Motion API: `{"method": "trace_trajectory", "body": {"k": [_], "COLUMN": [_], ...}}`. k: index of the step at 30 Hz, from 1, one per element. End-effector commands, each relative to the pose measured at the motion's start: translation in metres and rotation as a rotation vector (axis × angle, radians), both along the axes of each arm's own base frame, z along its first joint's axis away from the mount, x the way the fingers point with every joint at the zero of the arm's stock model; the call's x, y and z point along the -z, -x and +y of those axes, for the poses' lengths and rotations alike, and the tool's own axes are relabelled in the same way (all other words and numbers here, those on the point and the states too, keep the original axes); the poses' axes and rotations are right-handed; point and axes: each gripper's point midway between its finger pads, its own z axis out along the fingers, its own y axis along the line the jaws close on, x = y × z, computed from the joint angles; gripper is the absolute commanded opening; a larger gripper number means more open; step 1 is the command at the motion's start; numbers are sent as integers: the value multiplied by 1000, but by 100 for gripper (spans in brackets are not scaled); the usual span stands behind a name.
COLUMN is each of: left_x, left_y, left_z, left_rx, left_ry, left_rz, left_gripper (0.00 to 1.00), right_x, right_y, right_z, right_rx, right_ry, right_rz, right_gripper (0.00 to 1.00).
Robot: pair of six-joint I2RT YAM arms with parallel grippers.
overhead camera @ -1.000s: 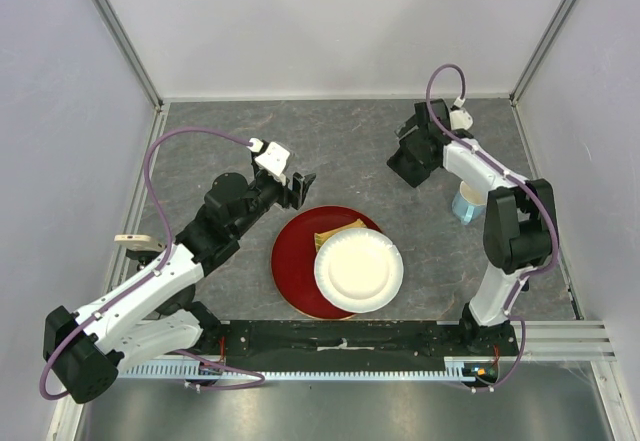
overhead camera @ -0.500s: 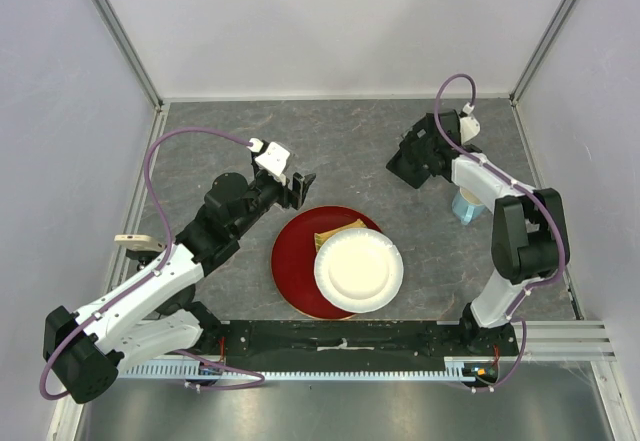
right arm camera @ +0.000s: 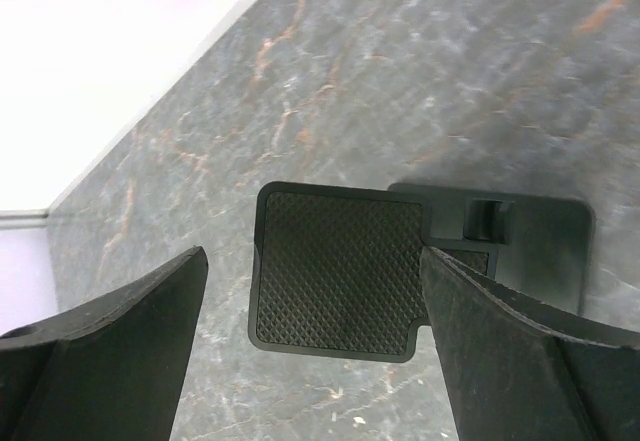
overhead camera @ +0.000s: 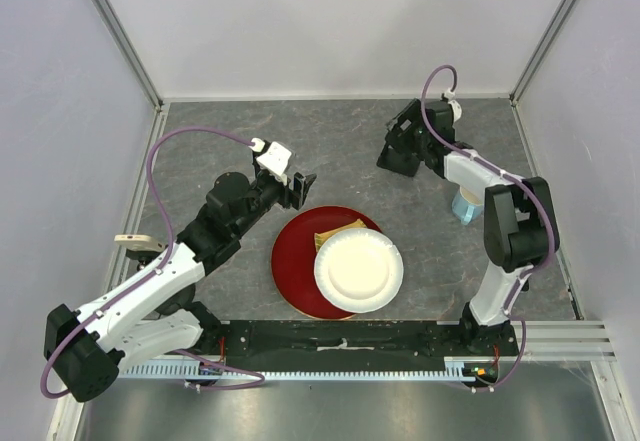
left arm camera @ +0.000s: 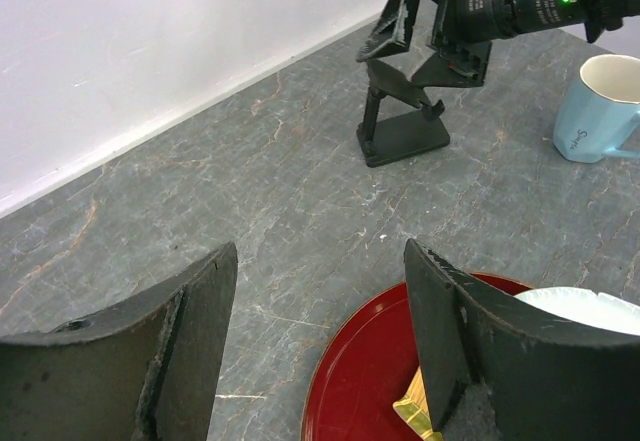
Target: Place the phone on the phone stand
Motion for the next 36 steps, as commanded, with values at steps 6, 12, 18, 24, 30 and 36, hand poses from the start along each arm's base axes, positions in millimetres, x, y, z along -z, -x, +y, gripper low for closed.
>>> {"method": "trace_trajectory", "body": {"k": [6, 12, 18, 24, 30, 36], "left_x": [-21, -19, -22, -25, -27, -30], "left_y": [-3, -4, -5, -5, -4, -3], "left_z": [0, 0, 5, 7, 7, 8], "left_rx": [-9, -9, -36, -44, -43, -43], "left_ry": [-6, -8, -7, -5, 5, 18], "left_rz": [-62, -57, -64, -71, -73, -71], "left_gripper": [73, 73, 73, 73, 73, 73], "right_x": [-12, -11, -10, -16, -43, -62], "right_y": [-3, -5, 10, 25, 34, 42], "right_z": [80, 128, 192, 227, 219, 184], "right_rx": [-284, -473, -700, -855, -964, -958], "right_ry": [-118, -115, -113, -61, 148, 459], "right_rz": [-77, -87, -111, -141, -313, -480], "right_gripper": [92, 92, 90, 90, 95, 98]}}
